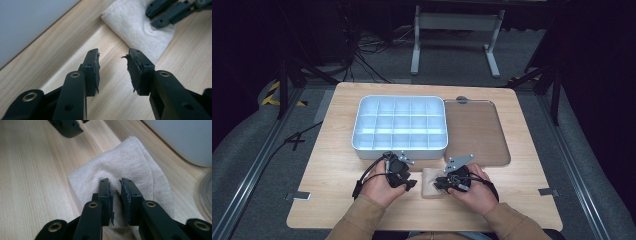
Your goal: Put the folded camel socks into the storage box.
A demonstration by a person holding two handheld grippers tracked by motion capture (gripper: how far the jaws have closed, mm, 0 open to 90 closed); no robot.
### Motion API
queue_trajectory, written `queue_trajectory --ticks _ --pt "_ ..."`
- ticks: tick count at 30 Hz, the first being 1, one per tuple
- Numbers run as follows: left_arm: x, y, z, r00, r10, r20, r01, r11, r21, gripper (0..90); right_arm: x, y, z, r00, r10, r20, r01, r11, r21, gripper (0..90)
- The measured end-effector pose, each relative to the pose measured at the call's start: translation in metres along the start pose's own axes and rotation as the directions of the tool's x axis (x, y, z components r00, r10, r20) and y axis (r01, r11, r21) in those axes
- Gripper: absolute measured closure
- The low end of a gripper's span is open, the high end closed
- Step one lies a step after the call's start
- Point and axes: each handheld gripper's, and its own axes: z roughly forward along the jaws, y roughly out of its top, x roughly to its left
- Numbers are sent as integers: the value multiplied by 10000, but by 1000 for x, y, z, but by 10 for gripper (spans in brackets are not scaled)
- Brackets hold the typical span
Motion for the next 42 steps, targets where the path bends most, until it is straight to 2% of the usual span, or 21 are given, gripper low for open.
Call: queue_trajectory --ticks 1,3,6,9,11,14,22,28,35,37,39,40,42 --pt "-1 0 2 10000 -10 28 10 10000 20 634 -2 -1 0 9997 189 -145 -190 9998 -64 807" --pt "0 0 5 9994 345 -23 -345 9993 159 696 -5 -2 -1 9994 233 -243 -235 9997 -94 827" --pt "-1 1 10 9992 410 11 -410 9984 383 796 -4 -3 0 9999 57 -123 -58 10000 -77 854" --pt "-2 4 15 9982 591 74 -594 9969 508 852 -4 -4 0 9999 -22 -117 20 9999 -155 872" --pt "-4 5 17 9985 536 143 -544 9965 633 855 -5 -6 0 9999 48 -165 -52 9997 -247 875" --pt "-5 9 20 9978 647 175 -659 9940 876 859 -6 -9 0 9996 136 -267 -147 9990 -433 877" --pt "-9 16 27 9944 1053 59 -1052 9850 1369 898 -5 -11 0 9998 118 -173 -128 9981 -599 878" --pt "-10 18 30 9933 1109 330 -1144 9843 1347 899 -4 -12 0 9998 157 -130 -165 9976 -673 878" --pt "-14 21 31 9893 1417 359 -1450 9822 1194 900 -3 -12 0 9999 121 -63 -125 9978 -646 878" --pt "-16 23 28 9853 1665 376 -1693 9816 889 900 -3 -12 0 9999 99 -46 -102 9978 -649 878" --pt "-22 25 27 9763 2142 325 -2157 9749 544 899 -3 -12 0 10000 86 -28 -87 9978 -663 878" --pt "-22 25 27 9763 2142 325 -2157 9749 544 899 -3 -12 0 10000 88 -9 -88 9977 -670 878" --pt "-30 29 26 9623 2710 211 -2715 9620 288 899 -3 -12 0 10000 90 1 -90 9977 -677 878"
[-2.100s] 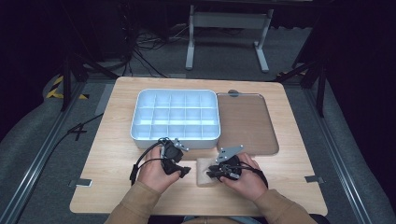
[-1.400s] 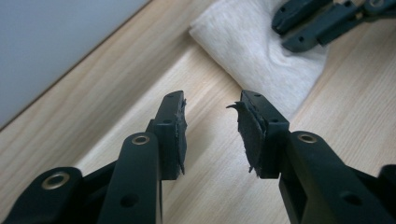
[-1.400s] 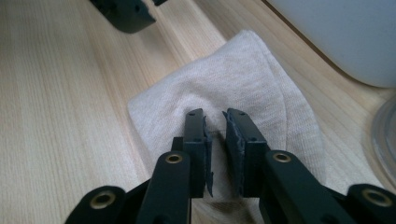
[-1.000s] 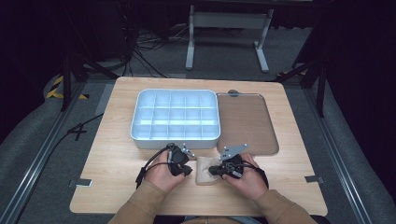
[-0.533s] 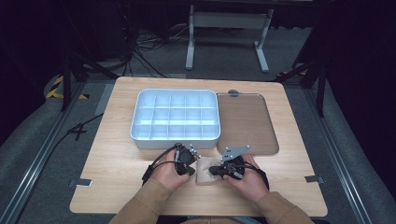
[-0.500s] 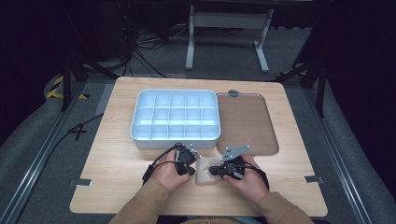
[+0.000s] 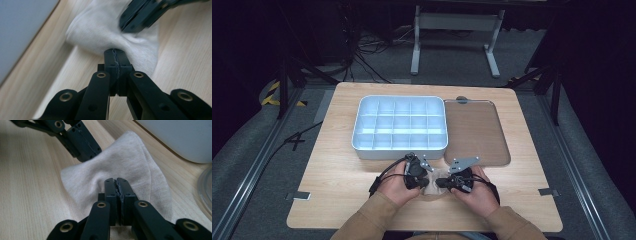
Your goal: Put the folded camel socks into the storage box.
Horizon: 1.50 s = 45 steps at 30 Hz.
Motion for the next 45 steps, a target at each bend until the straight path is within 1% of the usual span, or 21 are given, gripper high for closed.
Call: queue_trajectory --ticks 2,5,8,11,13,14,17,23,26,28,30,32,34,36,37,38,39,40,42,43,45 --pt "-3 3 -1 10000 87 -12 -87 10000 -29 898 1 0 0 10000 22 25 -22 10000 -3 878" --pt "-2 3 -1 9999 120 -3 -120 9999 -17 896 2 -1 0 10000 -21 66 22 10000 -22 878" --pt "1 1 -3 10000 -61 46 61 10000 -49 884 2 0 0 10000 -38 52 38 10000 -23 878" --pt "6 -2 -6 9996 -263 -100 266 9993 256 869 1 0 0 9999 -85 62 85 10000 -44 878" --pt "10 -5 -7 9987 -428 -292 446 9969 642 878 1 -1 0 10000 -64 53 64 10000 -34 878" --pt "10 -5 -7 9987 -428 -292 446 9969 642 886 1 -1 0 10000 -64 53 64 10000 -34 878" --pt "14 -9 -5 9972 -667 -337 696 9931 942 893 1 -1 0 9999 -100 50 100 9999 -56 878" --pt "13 -5 5 9988 -429 -246 455 9917 1204 894 0 -4 -2 10000 -11 11 11 9999 -157 879" --pt "15 -3 8 9984 -437 -358 477 9916 1206 892 -2 -7 -3 9999 132 -55 -133 9995 -286 879" --pt "16 -2 10 9984 -251 -515 313 9917 1245 884 -2 -9 -4 9998 191 -81 -194 9991 -367 879" --pt "18 1 13 9988 -169 -464 220 9936 1112 886 -1 -10 -4 10000 91 30 -89 9990 -442 879" --pt "18 3 14 9988 -69 -487 122 9940 1084 891 1 -11 -5 9998 172 64 -169 9988 -460 879" --pt "16 5 16 9997 -64 -235 89 9945 1048 894 1 -13 -5 9998 186 80 -181 9984 -529 879" --pt "15 6 16 9997 149 -183 -128 9937 1110 894 1 -14 -6 9997 224 85 -219 9981 -576 879" --pt "16 6 16 9996 274 -92 -263 9942 1039 894 1 -14 -6 9997 251 67 -247 9980 -577 880" --pt "15 6 17 9996 277 -61 -270 9949 968 891 0 -15 -6 9996 279 42 -276 9978 -603 880" --pt "16 6 17 9993 343 131 -353 9963 787 889 0 -15 -7 9996 277 34 -274 9978 -605 880" --pt "15 7 16 9992 354 208 -366 9974 620 886 0 -15 -7 9995 305 17 -303 9977 -608 880" --pt "14 8 13 9984 511 239 -519 9980 352 873 0 -15 -7 9994 352 0 -351 9975 -616 880" --pt "12 9 12 9982 525 305 -528 9985 118 872 0 -15 -7 9994 334 11 -332 9976 -610 880" --pt "10 11 10 9971 692 309 -692 9976 -23 862 0 -15 -7 9995 299 46 -295 9977 -614 880"
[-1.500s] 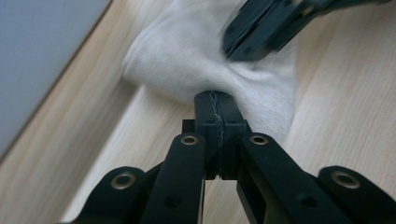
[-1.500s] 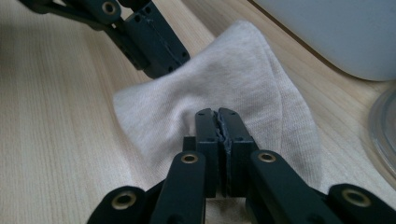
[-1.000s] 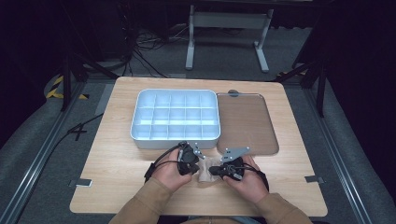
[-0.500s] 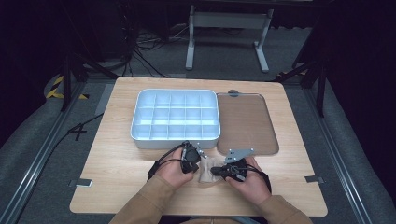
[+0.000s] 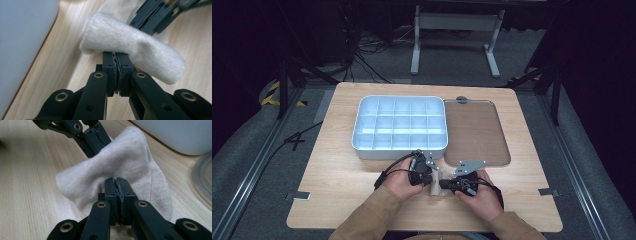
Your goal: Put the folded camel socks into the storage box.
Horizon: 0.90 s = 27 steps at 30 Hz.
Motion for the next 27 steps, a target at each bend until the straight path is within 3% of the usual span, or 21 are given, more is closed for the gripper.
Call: queue_trajectory --ticks 3,7,9,13,18,23,27 --pt "-5 4 -1 9996 280 24 -280 9996 -105 851 0 1 0 10000 71 11 -71 10000 23 880" --pt "-13 12 -2 9974 508 -510 -497 9985 234 856 2 4 0 9999 51 91 -53 9996 270 879" --pt "-13 12 -2 9973 491 -546 -477 9985 279 845 3 6 0 9999 -16 129 11 9993 371 876" --pt "-8 8 -4 9986 4 -535 15 9993 361 830 6 9 -4 9991 -278 325 261 9982 531 859" --pt "-7 8 -5 9982 -85 -594 103 9995 290 833 10 13 -22 9941 -741 790 692 9956 625 833" --pt "-6 7 -5 9985 -83 -541 101 9994 331 835 0 7 -44 9935 -378 1074 315 9977 601 840" --pt "-7 6 -3 9987 -99 -493 124 9987 504 839 -5 0 -35 9948 -354 952 262 9949 972 821"
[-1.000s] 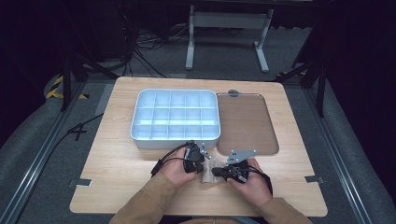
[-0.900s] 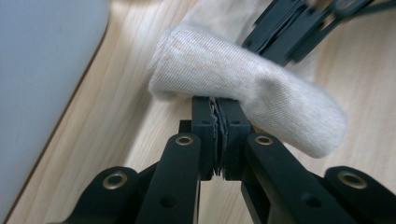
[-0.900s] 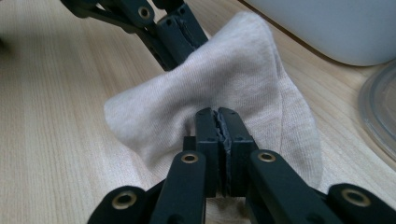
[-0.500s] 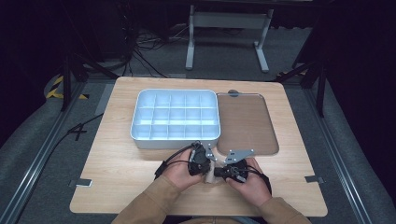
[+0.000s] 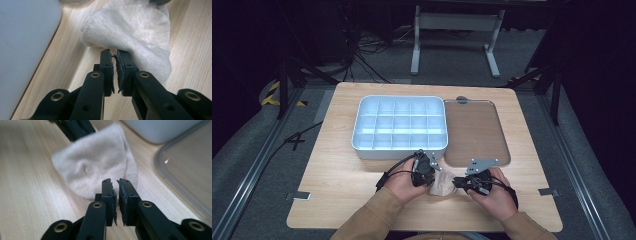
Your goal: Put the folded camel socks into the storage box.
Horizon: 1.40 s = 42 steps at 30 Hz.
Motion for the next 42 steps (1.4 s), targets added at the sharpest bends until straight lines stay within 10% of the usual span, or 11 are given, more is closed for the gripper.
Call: queue_trajectory --ticks 10,42 --pt "2 -10 5 9982 584 155 -593 9959 679 828 -2 -2 10 9999 -143 -47 143 9998 166 837" --pt "-18 2 -8 9801 1954 357 -1924 9785 -737 597 10 2 20 9979 89 -638 -95 9999 -90 849"
